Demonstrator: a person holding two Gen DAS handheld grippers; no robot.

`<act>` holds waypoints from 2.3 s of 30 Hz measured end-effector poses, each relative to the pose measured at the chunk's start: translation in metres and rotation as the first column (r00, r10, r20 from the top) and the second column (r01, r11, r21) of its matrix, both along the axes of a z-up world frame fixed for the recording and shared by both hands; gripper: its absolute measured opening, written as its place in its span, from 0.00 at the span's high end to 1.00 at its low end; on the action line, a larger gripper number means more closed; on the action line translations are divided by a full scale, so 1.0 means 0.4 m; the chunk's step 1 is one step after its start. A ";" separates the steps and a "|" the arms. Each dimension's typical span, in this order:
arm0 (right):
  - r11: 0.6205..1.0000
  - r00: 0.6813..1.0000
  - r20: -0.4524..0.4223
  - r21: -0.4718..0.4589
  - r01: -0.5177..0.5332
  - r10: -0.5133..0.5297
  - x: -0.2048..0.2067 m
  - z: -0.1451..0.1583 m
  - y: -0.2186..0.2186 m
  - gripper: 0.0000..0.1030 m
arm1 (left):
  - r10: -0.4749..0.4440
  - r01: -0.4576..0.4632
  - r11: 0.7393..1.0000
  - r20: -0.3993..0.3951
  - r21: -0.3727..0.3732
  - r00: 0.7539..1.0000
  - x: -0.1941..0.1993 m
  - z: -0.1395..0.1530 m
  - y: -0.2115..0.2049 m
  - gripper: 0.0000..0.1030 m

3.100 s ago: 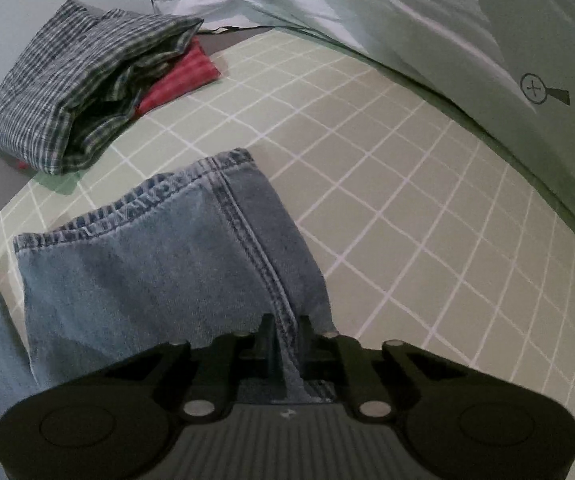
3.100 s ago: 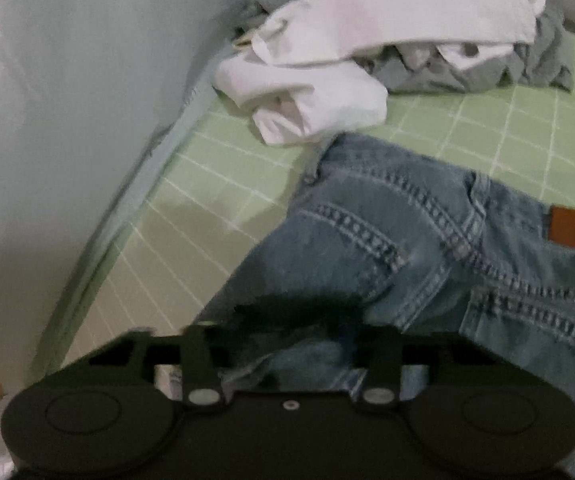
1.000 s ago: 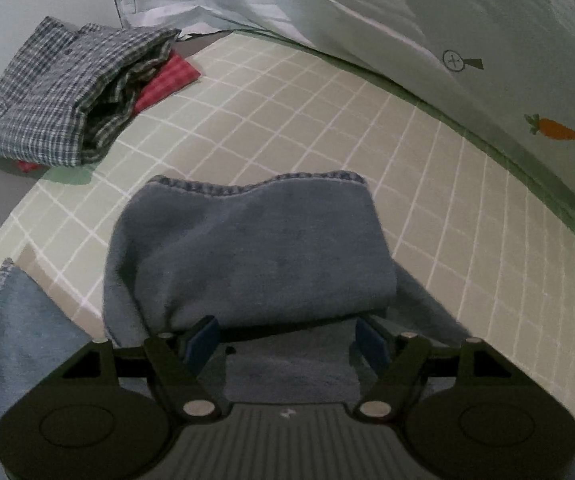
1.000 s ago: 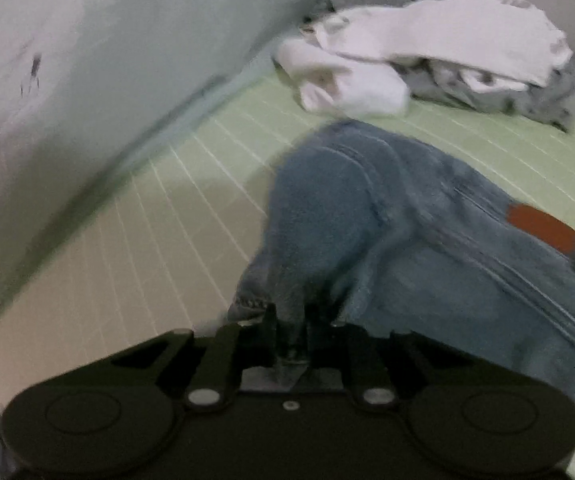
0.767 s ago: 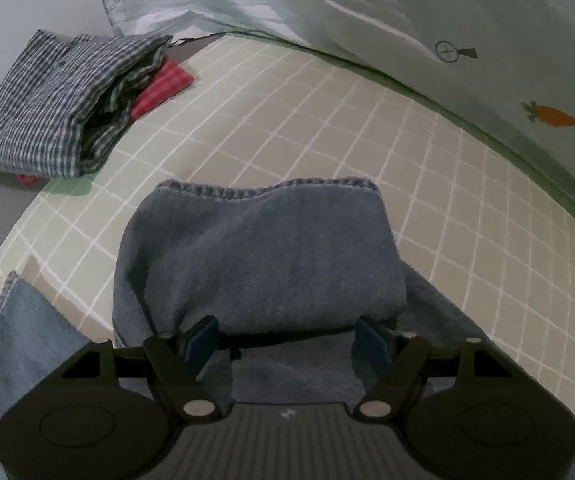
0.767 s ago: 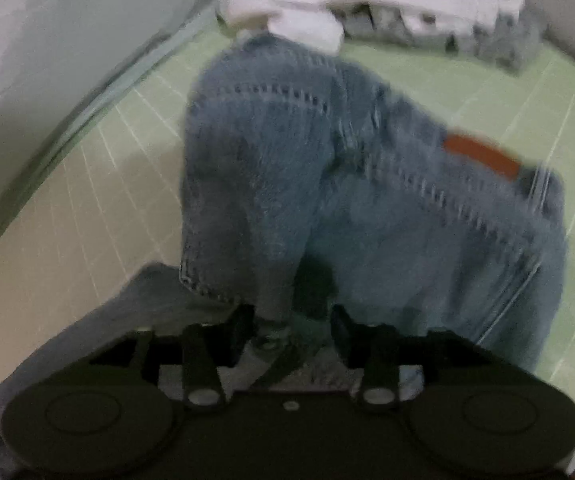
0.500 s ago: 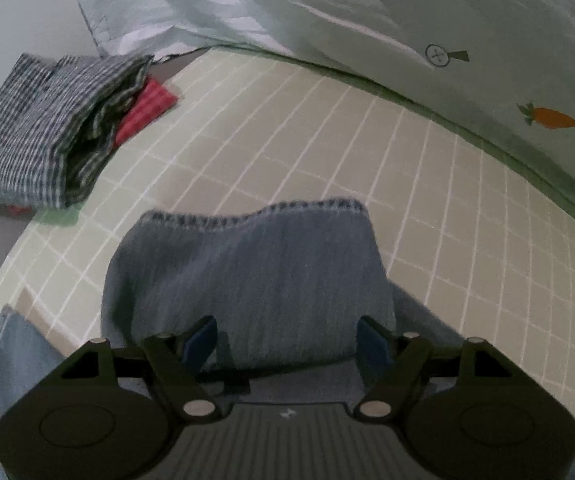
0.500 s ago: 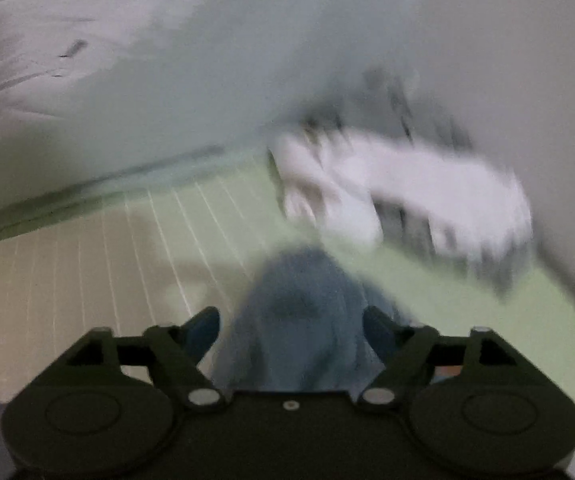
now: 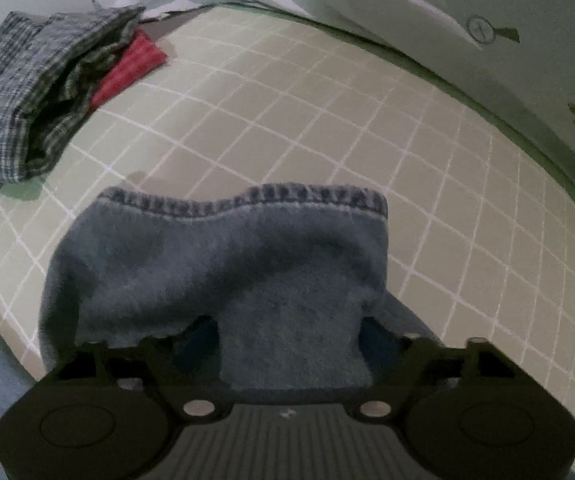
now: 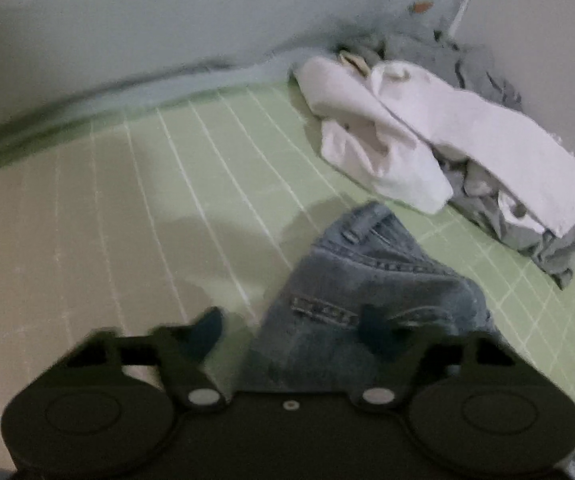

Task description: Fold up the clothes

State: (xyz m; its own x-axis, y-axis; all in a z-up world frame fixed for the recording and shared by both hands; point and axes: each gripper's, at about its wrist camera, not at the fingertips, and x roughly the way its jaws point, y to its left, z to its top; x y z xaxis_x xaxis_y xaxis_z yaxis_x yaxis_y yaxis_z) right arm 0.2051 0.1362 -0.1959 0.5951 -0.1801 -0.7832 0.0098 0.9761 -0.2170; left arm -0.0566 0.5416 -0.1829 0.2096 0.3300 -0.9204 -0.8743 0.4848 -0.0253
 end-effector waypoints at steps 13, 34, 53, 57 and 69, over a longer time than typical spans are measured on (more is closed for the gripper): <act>0.977 0.947 0.303 0.210 0.039 -0.103 -0.045 0.210 -0.141 0.91 | 0.179 -0.179 0.984 0.217 -0.017 0.960 -0.128 0.157 0.084 0.82; 0.977 0.976 0.205 0.178 -0.114 0.076 -0.023 0.146 -0.055 0.17 | 0.195 -0.228 0.965 0.231 0.127 0.953 -0.108 0.149 0.187 0.21; 0.991 0.999 -0.019 0.131 -0.033 0.035 -0.081 0.011 -0.013 0.05 | 0.245 -0.285 0.949 0.250 0.136 0.937 -0.061 -0.022 0.370 0.98; 0.995 0.998 -0.022 0.082 -0.053 0.055 -0.085 -0.001 0.001 0.05 | 0.271 -0.333 0.900 0.238 0.281 0.933 -0.117 0.029 0.326 0.98; 0.990 0.995 -0.033 0.105 -0.094 0.098 -0.117 0.003 -0.050 0.05 | 0.413 -0.423 0.867 0.094 0.262 0.906 -0.276 0.071 0.169 0.34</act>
